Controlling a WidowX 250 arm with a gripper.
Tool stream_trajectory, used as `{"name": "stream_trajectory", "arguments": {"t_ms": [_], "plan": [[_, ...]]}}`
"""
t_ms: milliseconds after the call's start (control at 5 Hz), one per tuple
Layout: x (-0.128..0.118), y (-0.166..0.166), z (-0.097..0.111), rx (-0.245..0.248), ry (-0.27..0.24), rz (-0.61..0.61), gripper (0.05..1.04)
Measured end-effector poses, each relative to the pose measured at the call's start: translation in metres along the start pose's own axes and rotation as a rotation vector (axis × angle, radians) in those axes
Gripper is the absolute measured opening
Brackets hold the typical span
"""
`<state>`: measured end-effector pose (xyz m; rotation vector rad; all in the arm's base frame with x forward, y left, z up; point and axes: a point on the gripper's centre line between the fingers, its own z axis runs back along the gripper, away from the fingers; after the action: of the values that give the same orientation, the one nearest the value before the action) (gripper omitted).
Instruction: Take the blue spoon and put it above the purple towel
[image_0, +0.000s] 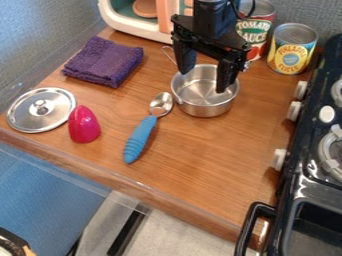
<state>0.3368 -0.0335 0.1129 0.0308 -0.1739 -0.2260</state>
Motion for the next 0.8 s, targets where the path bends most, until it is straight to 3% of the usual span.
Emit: {"name": "stream_trajectory", "arguments": {"t_ms": [200, 400, 800], "plan": [[-0.005, -0.001, -0.01, -0.008, 0.032, 0.0, 1.0], [-0.035, 0.006, -0.023, -0.018, 0.084, 0.011, 1.001], [-0.087, 0.024, -0.027, 0.04, 0.097, 0.031, 1.0]]}}
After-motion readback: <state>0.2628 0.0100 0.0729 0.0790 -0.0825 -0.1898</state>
